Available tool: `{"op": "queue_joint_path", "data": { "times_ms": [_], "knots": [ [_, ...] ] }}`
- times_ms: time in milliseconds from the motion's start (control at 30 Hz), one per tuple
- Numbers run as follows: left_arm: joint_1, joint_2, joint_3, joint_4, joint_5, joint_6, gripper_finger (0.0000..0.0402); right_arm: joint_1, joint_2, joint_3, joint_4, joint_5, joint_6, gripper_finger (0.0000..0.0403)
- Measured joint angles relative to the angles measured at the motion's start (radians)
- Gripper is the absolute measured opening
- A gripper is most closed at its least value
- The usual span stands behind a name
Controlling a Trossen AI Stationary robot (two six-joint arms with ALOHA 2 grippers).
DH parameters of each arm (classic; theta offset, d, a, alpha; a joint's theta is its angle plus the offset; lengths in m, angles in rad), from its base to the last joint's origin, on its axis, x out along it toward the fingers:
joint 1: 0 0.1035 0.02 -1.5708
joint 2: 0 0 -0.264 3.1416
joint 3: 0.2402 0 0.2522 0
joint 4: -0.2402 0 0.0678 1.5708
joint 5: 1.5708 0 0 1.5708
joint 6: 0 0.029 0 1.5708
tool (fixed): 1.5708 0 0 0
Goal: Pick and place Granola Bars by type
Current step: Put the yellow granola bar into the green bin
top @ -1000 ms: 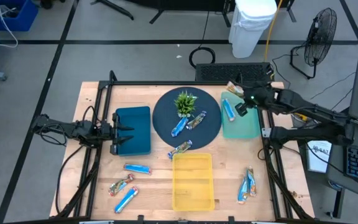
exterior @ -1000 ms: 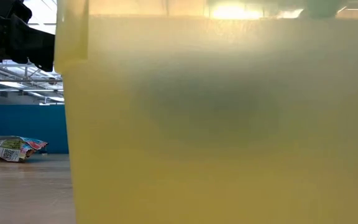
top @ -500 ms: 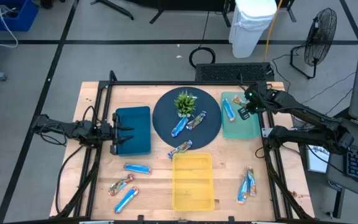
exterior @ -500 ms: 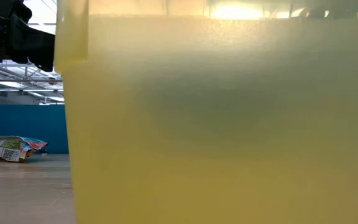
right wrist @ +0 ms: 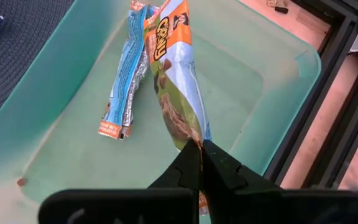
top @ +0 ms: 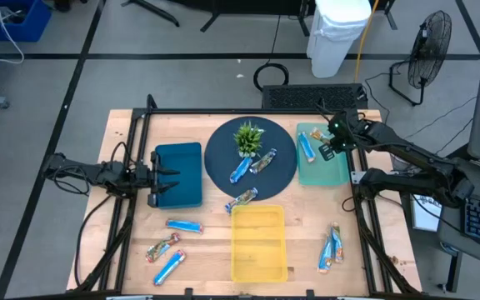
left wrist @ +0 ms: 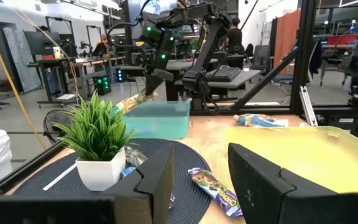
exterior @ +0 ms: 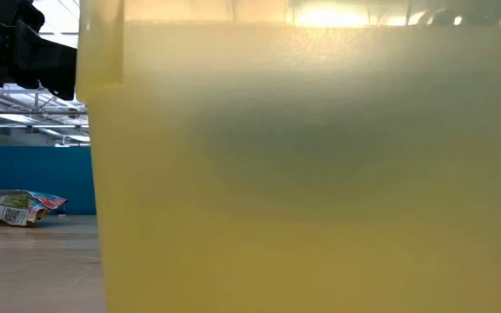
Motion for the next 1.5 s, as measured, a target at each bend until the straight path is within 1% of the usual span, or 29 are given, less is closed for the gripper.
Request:
{"op": "queue_joint_path", "data": {
  "times_ms": [233,367,667,733,767,833,933,1000,1033,1100,1167,1300,1367,1500],
  "knots": [
    [0.000,0.000,0.000,0.000,0.000,0.000,0.0159,0.001,0.000,0.000,0.000,-0.001,0.000,0.0005],
    [0.000,0.000,0.000,0.000,0.000,0.000,0.0159,0.002,0.000,0.000,0.003,-0.027,0.000,0.0021],
    [0.000,0.000,0.000,0.000,0.000,0.000,0.0159,0.002,0.000,0.000,0.007,-0.030,-0.001,0.0058],
    [0.000,0.000,0.000,0.000,0.000,0.000,0.0159,0.002,0.000,0.000,0.026,-0.082,-0.001,0.0064],
    [0.000,0.000,0.000,0.000,0.000,0.000,0.0159,0.002,0.000,0.000,0.043,-0.130,-0.001,0.0066],
    [0.000,0.000,0.000,0.000,0.000,0.000,0.0159,0.010,0.000,0.000,0.093,-0.262,-0.001,0.0067],
    [0.000,0.000,0.000,0.000,0.000,0.000,0.0159,0.063,0.000,0.000,0.199,-0.477,0.001,0.0066],
    [0.000,0.000,0.000,0.000,0.000,0.000,0.0159,0.123,0.000,0.000,0.278,-0.595,0.014,0.0061],
    [0.000,0.000,0.000,0.000,0.000,0.000,0.0159,0.163,0.000,0.000,0.317,-0.636,0.026,0.0057],
    [0.000,0.000,0.000,0.000,0.000,0.000,0.0159,0.258,-0.001,0.000,0.389,-0.671,0.059,0.0048],
    [0.000,0.000,0.000,0.000,0.000,0.000,0.0159,0.368,-0.001,0.000,0.452,-0.669,0.098,0.0038],
    [0.000,0.000,0.000,0.000,0.000,0.000,0.0159,0.624,0.000,0.000,0.520,-0.578,0.169,0.0013],
    [0.000,0.000,0.000,0.000,0.000,0.000,0.0159,0.757,0.000,0.000,0.510,-0.521,0.214,0.0004],
    [0.000,0.000,0.000,0.000,0.000,0.000,0.0159,1.044,0.003,0.000,0.454,-0.392,0.341,0.0001]
  ]
}}
